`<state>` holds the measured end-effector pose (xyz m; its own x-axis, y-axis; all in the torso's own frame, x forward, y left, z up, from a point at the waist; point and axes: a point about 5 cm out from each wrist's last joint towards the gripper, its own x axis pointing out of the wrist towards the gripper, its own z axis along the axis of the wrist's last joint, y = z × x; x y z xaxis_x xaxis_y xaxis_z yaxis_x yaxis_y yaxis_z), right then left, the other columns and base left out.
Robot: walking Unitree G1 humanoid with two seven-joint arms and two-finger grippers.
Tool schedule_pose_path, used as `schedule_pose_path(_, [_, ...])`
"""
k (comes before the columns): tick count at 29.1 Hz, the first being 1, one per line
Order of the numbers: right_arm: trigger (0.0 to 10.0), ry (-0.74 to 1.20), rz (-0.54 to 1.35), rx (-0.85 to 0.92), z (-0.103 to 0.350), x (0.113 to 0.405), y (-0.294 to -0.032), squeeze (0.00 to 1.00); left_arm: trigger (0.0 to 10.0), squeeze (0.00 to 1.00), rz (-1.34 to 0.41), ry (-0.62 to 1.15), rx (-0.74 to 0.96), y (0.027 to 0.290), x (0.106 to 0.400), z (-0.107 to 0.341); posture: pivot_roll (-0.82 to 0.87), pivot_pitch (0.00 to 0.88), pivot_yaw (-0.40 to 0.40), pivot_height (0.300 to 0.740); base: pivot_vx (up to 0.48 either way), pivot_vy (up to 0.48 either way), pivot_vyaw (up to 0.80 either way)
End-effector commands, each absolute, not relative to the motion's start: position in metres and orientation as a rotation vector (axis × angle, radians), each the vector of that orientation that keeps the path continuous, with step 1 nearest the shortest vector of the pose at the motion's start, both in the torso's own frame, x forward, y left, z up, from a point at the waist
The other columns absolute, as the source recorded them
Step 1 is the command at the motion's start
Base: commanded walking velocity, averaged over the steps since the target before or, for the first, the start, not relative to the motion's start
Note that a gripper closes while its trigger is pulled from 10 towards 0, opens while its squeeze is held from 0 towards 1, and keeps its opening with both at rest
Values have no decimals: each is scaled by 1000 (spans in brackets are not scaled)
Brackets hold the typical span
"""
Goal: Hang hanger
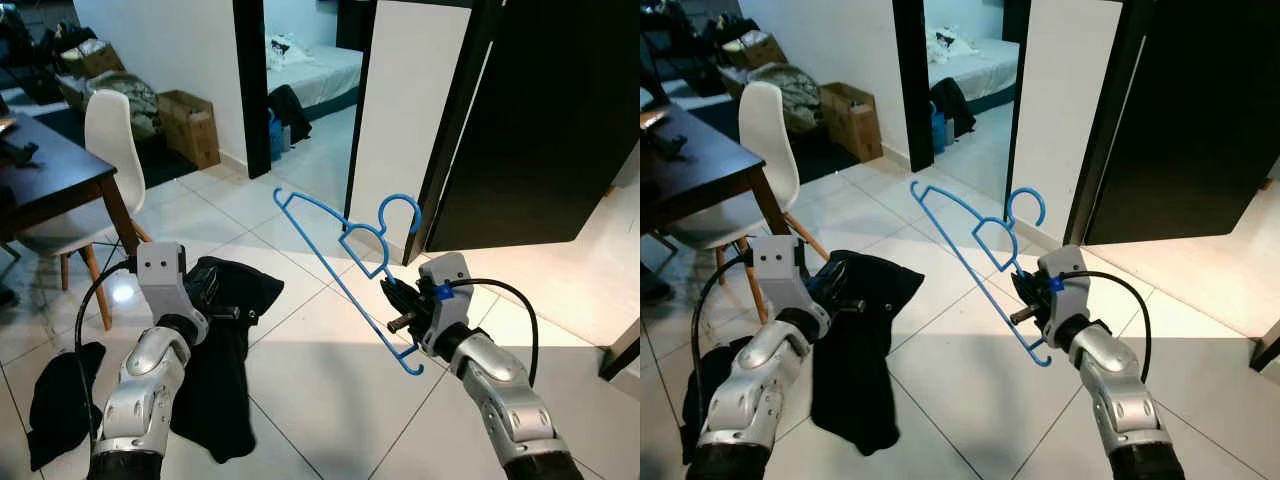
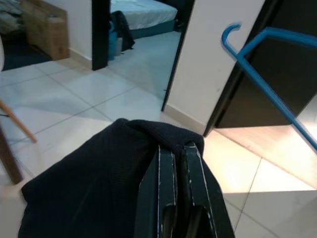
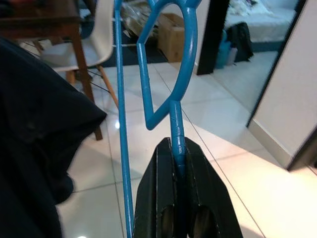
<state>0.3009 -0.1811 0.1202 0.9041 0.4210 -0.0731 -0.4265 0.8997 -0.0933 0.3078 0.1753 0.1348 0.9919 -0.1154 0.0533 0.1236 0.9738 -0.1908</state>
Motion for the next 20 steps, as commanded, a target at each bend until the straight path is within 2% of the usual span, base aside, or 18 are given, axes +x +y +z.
schedule_pose_path(1, [10000,17,443,-103,126,303,-179,0,10000,0,-116,-108,-193,179,309,148,-30,0,-25,740,480,0,794])
schedule_pose_path(11, [10000,20,457,-115,125,302,-176,0,10000,0,-104,-241,-136,189,319,190,-25,0,-21,740,480,0,794])
schedule_pose_path(20, [10000,17,457,-101,125,302,-176,0,10000,0,-119,-291,-121,189,325,208,-30,0,-17,740,480,0,762])
